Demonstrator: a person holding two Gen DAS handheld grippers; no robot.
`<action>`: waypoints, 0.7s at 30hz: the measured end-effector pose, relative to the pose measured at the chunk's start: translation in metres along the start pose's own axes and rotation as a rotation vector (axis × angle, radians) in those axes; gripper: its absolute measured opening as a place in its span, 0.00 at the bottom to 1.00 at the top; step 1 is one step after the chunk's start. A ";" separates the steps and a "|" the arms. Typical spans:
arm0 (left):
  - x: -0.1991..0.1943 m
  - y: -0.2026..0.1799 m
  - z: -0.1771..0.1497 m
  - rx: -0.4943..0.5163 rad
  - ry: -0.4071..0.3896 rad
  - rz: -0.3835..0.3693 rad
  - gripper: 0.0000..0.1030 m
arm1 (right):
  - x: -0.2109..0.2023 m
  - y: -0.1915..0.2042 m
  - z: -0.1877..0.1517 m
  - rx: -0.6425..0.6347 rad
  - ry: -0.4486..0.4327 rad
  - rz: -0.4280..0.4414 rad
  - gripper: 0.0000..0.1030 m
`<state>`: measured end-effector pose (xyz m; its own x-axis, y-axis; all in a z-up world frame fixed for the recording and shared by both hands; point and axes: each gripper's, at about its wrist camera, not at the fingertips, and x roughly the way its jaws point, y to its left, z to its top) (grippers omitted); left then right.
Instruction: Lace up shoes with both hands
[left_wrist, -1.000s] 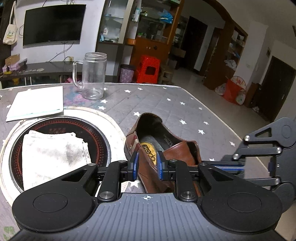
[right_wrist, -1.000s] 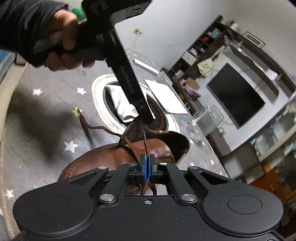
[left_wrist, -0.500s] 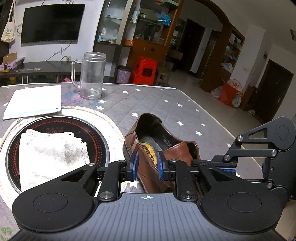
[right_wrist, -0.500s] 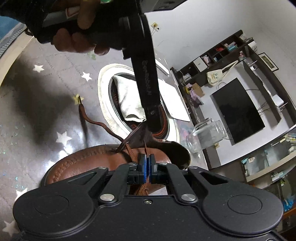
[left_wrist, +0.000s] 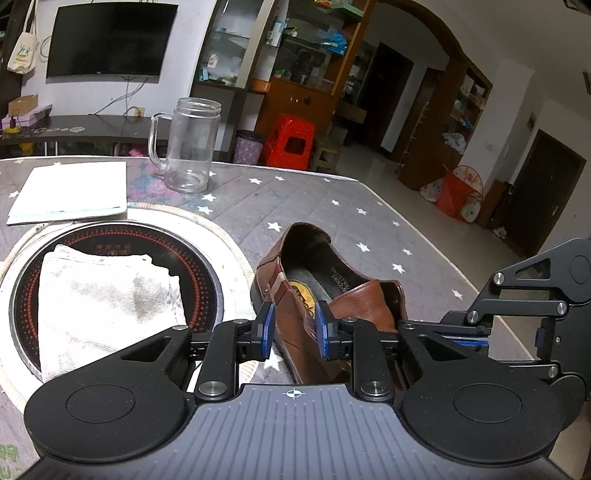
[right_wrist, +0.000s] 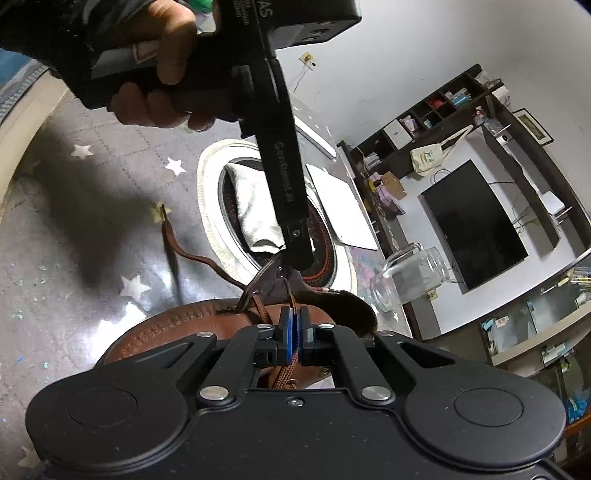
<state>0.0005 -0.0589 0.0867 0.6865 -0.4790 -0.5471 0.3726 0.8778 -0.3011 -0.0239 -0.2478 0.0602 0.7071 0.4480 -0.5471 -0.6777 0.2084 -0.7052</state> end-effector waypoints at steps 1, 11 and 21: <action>0.000 0.000 0.000 0.000 0.000 0.000 0.24 | 0.000 0.000 0.000 0.000 0.000 0.000 0.02; 0.000 0.000 -0.001 0.011 0.000 -0.001 0.26 | 0.005 -0.001 0.003 -0.008 -0.005 0.020 0.02; -0.010 -0.011 0.003 0.122 -0.010 -0.019 0.28 | 0.015 -0.004 0.006 0.014 -0.021 0.020 0.02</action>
<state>-0.0085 -0.0644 0.0977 0.6843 -0.4959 -0.5346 0.4584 0.8627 -0.2134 -0.0123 -0.2366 0.0578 0.6888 0.4701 -0.5518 -0.6947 0.2108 -0.6877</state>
